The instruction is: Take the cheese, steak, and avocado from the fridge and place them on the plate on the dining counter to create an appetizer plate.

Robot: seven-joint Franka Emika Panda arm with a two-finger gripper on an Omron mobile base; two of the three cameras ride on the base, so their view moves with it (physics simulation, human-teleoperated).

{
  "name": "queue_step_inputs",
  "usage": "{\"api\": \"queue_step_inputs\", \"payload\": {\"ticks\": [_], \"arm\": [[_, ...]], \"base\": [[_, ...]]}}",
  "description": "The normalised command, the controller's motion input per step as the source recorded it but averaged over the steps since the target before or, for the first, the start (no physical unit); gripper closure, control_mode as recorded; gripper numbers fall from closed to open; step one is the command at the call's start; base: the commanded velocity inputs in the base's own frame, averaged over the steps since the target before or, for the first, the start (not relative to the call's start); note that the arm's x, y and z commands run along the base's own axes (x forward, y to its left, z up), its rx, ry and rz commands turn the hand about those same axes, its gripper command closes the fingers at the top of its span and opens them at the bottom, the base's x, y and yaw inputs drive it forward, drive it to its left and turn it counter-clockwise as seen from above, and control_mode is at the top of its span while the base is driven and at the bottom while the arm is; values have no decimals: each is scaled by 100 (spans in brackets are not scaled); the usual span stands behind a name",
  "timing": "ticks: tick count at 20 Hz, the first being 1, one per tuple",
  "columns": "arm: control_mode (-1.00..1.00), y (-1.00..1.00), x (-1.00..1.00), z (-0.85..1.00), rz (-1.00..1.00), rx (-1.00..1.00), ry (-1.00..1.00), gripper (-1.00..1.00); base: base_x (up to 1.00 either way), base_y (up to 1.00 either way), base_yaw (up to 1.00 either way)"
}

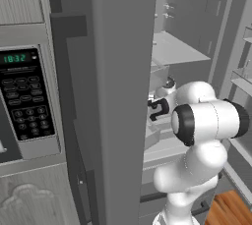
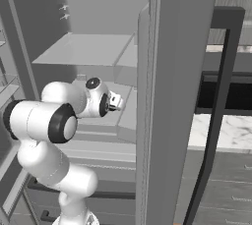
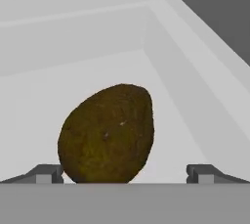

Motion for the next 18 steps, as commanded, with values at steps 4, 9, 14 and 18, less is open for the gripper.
{"api": "queue_step_inputs", "payload": {"ticks": [4,9,14,18], "arm": [[-100,-6,33,-24,-1,0,0,-100],[-100,-1,31,-23,-1,0,0,-100],[-100,-1,4,-40,-4,0,4,-100],[-100,-6,-25,-55,-8,0,4,-100]], "base": [[0,0,0],[0,0,0],[0,0,0],[0,0,0]]}}
